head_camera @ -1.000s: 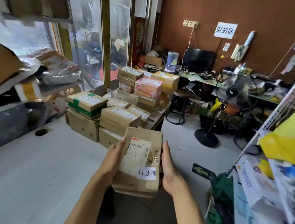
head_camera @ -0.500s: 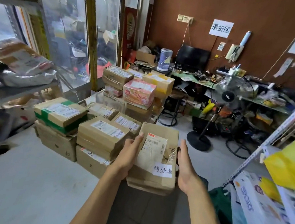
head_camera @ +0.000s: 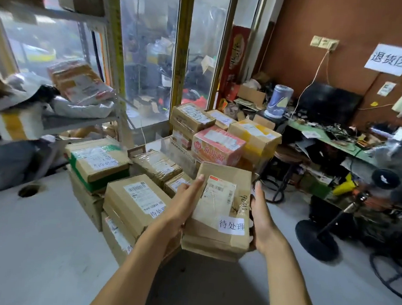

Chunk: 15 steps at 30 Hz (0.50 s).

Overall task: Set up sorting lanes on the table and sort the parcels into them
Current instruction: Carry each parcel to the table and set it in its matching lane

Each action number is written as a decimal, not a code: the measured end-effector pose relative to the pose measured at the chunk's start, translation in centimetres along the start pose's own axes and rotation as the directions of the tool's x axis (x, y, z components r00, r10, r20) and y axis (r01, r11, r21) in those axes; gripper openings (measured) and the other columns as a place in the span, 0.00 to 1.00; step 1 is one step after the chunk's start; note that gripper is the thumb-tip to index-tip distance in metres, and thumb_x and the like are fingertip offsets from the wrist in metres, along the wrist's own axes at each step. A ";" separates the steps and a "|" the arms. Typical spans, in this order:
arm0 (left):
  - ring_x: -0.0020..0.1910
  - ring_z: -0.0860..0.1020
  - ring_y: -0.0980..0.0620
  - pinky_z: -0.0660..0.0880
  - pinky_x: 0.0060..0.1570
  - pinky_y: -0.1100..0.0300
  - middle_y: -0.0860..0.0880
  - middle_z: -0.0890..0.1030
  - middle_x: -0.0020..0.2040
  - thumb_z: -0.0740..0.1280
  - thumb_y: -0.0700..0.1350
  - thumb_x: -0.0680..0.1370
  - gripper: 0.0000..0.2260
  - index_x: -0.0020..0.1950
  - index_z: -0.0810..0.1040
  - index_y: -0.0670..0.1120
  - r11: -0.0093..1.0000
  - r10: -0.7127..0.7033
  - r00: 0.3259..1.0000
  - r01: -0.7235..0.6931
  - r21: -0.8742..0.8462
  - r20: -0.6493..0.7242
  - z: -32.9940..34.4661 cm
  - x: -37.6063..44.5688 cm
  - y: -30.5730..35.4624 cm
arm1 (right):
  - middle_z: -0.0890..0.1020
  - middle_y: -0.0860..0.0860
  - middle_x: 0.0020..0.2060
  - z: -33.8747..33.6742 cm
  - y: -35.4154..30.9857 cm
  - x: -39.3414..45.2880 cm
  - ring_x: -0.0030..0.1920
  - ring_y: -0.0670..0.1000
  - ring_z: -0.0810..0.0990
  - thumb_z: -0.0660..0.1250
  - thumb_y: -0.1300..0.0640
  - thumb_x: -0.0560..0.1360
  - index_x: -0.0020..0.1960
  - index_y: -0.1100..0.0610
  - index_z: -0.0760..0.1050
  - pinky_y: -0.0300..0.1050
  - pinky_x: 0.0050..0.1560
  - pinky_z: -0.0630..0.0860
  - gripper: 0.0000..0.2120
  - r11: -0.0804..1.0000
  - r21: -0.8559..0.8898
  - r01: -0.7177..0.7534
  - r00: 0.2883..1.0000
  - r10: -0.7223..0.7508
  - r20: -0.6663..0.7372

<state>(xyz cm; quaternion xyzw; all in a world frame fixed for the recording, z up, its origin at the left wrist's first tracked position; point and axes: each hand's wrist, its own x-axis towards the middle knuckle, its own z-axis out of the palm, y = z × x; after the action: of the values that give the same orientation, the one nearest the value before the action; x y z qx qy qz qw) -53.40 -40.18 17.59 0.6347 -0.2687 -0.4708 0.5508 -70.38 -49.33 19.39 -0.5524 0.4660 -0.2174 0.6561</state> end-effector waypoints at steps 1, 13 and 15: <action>0.63 0.78 0.48 0.70 0.66 0.43 0.53 0.79 0.66 0.59 0.84 0.60 0.47 0.70 0.72 0.57 1.000 0.005 1.000 -0.005 -0.005 -0.025 0.0 0.1 0.5 | 0.77 0.50 0.70 0.0 -0.5 1.2 0.67 0.53 0.76 0.41 0.30 0.81 0.74 0.44 0.70 0.54 0.69 0.71 0.33 1.000 -0.010 0.014 0.999 -0.014 0.042; 0.62 0.75 0.46 0.72 0.63 0.38 0.50 0.75 0.67 0.57 0.81 0.62 0.47 0.73 0.68 0.54 0.995 -0.028 0.904 -0.014 -0.095 -0.426 -5.7 2.3 4.5 | 0.73 0.42 0.73 7.3 -3.1 18.3 0.74 0.54 0.72 0.53 0.16 0.68 0.73 0.26 0.65 0.67 0.69 0.71 0.36 0.964 -0.152 0.220 0.930 -0.160 0.330; 0.60 0.76 0.48 0.71 0.63 0.40 0.51 0.78 0.63 0.57 0.77 0.71 0.38 0.72 0.71 0.53 0.990 0.024 0.894 -0.082 -0.111 -0.447 -7.8 3.1 5.4 | 0.70 0.41 0.75 9.7 -4.0 21.2 0.76 0.54 0.69 0.54 0.15 0.66 0.72 0.25 0.63 0.70 0.71 0.68 0.36 0.946 -0.154 0.284 0.915 -0.220 0.338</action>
<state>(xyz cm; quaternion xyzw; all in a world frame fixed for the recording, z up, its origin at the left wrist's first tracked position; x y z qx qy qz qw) -44.23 -40.67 21.38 0.6817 -0.1225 -0.3140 0.6494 -51.21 -62.42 14.75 -0.6988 0.2987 -0.1612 0.6296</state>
